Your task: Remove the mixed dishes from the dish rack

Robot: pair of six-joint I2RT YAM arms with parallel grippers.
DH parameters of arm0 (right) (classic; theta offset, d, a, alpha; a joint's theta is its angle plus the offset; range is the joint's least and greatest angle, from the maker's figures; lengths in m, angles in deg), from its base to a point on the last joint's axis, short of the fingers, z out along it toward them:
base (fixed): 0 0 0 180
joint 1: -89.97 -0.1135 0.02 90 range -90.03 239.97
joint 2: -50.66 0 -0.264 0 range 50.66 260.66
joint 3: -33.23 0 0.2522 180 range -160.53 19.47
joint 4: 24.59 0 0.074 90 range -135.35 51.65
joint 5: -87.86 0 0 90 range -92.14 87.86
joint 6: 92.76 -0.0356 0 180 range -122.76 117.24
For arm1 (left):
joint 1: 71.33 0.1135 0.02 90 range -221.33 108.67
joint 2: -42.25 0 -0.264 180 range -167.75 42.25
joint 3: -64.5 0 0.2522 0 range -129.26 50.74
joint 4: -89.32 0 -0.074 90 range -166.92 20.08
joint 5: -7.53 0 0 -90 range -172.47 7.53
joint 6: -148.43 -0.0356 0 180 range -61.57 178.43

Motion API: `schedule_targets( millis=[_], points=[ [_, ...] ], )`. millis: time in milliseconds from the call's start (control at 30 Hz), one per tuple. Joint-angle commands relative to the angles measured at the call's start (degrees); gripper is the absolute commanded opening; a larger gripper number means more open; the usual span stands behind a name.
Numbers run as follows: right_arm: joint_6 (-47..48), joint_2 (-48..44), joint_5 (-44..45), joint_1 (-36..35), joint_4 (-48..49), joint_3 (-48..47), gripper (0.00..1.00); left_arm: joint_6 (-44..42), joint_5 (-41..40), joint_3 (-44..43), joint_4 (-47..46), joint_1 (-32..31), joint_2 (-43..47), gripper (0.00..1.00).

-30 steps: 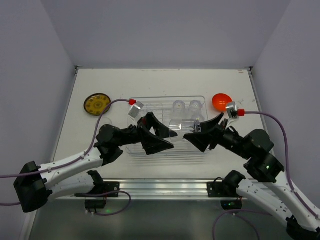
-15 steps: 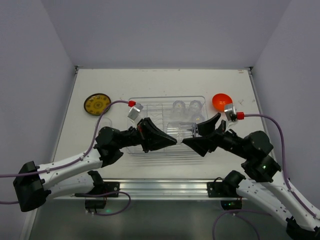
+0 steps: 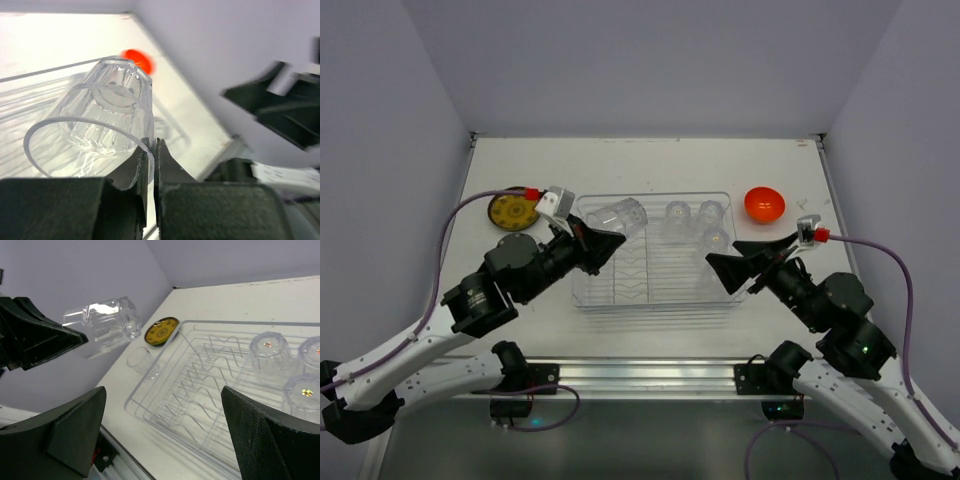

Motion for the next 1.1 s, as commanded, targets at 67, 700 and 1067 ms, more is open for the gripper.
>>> schedule_targets(
  millis=[67, 700, 1067],
  points=[
    [2.9, 1.7, 8.1, -0.1, -4.9, -1.2, 0.99, -2.4, -36.5, -15.2, 35.4, 3.8, -6.1, 0.0],
    [5.2, 23.7, 8.7, 10.7, -7.7, -7.5, 0.99, -12.2, -2.3, -11.5, 29.0, 68.2, -25.9, 0.0],
    [5.1, 14.8, 8.7, 10.7, -3.1, -1.1, 0.99, -13.6, 2.1, -11.1, 31.3, 68.3, -37.8, 0.0]
  ],
)
